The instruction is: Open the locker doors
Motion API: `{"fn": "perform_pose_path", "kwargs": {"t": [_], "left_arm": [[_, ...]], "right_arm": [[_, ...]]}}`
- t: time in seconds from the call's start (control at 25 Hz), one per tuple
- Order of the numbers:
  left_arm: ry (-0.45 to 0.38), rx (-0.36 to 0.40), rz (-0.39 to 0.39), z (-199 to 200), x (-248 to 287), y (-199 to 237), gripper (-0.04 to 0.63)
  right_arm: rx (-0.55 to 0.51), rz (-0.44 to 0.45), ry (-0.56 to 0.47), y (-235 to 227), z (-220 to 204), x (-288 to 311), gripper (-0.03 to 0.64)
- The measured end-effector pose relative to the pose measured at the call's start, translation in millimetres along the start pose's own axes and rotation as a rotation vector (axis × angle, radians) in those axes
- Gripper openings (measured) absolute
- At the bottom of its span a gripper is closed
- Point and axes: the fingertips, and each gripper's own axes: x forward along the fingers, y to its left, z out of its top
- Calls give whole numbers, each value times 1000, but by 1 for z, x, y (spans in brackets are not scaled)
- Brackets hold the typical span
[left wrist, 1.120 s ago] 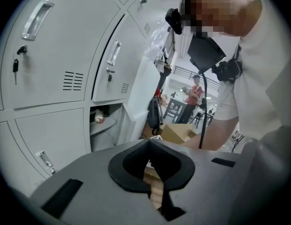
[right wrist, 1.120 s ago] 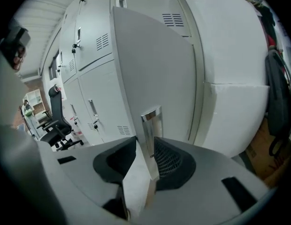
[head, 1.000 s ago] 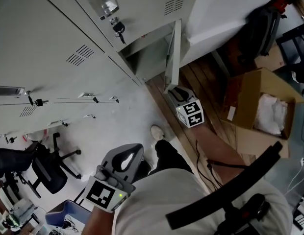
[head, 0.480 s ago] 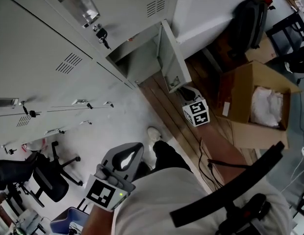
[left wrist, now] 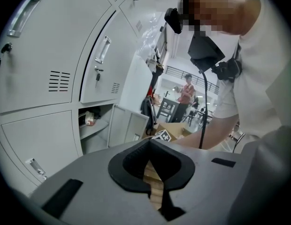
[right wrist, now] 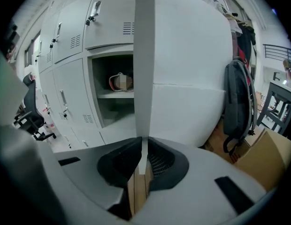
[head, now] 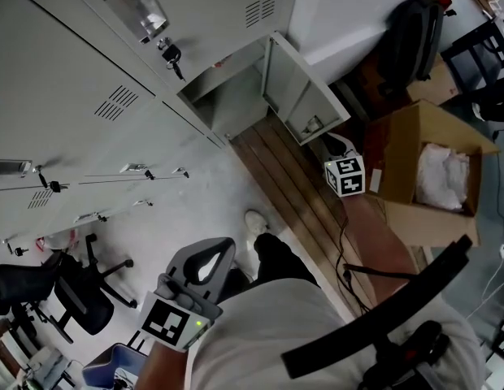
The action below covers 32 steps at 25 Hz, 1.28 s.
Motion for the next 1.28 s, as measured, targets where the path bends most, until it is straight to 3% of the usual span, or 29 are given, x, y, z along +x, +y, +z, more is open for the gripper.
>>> {"fn": "perform_pose_path", "kwargs": {"t": [0.48,1.28], "left_arm": [[2,-9,36,-6,-10,2,11],[-21,-18,48,-7,-24,16,11]], "right_arm": [[-61,-125,37,-66,6,12,21],[-12,-172,52,-73,5,5,23]]}}
